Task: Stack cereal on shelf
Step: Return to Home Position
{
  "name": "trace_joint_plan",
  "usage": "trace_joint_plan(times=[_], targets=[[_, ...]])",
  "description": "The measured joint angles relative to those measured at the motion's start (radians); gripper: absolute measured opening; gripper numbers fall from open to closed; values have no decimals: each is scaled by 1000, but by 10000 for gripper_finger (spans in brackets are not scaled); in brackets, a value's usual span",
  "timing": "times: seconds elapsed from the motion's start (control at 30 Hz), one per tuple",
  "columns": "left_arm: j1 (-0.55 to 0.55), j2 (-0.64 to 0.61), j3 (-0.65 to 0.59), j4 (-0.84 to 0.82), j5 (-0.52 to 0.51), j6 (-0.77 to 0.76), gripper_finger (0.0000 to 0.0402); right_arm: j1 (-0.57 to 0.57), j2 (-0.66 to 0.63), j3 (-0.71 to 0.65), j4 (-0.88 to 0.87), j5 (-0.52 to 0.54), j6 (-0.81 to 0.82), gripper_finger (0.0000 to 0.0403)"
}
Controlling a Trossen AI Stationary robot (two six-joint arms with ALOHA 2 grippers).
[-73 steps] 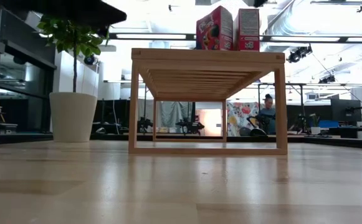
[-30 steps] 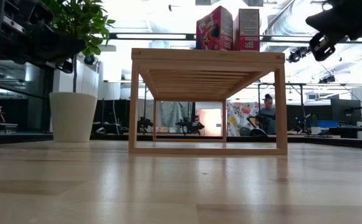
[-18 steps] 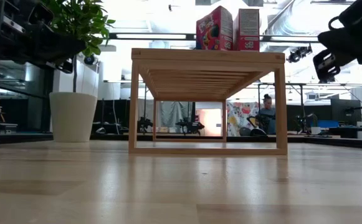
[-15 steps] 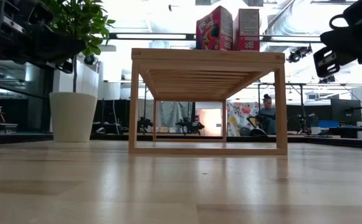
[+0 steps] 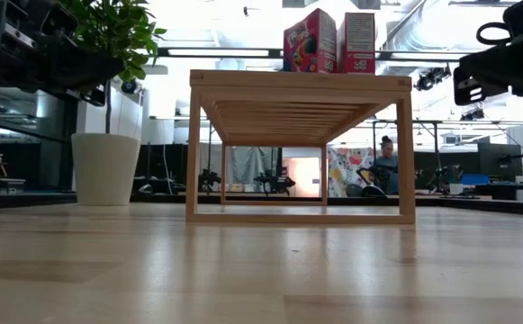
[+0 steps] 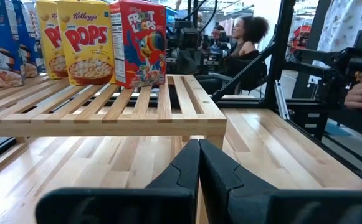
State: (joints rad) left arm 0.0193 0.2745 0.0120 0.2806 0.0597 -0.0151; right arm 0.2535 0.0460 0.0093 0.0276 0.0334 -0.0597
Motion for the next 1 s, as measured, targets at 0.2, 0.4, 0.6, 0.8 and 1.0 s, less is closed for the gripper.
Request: trace_joint_plan(times=[0.2,0.4,0.6,0.8,1.0], targets=[[0,0,0,0,0,0,0,0,24,0,0,36,59,0],[0,0,0,0,0,0,0,0,32,0,-1,23,60,0],[0,0,0,0,0,0,0,0,32,0,-1,23,60,0],[0,0,0,0,0,0,0,0,32,0,-1,23,60,0],[0,0,0,0,0,0,0,0,32,0,-2,23,60,0]])
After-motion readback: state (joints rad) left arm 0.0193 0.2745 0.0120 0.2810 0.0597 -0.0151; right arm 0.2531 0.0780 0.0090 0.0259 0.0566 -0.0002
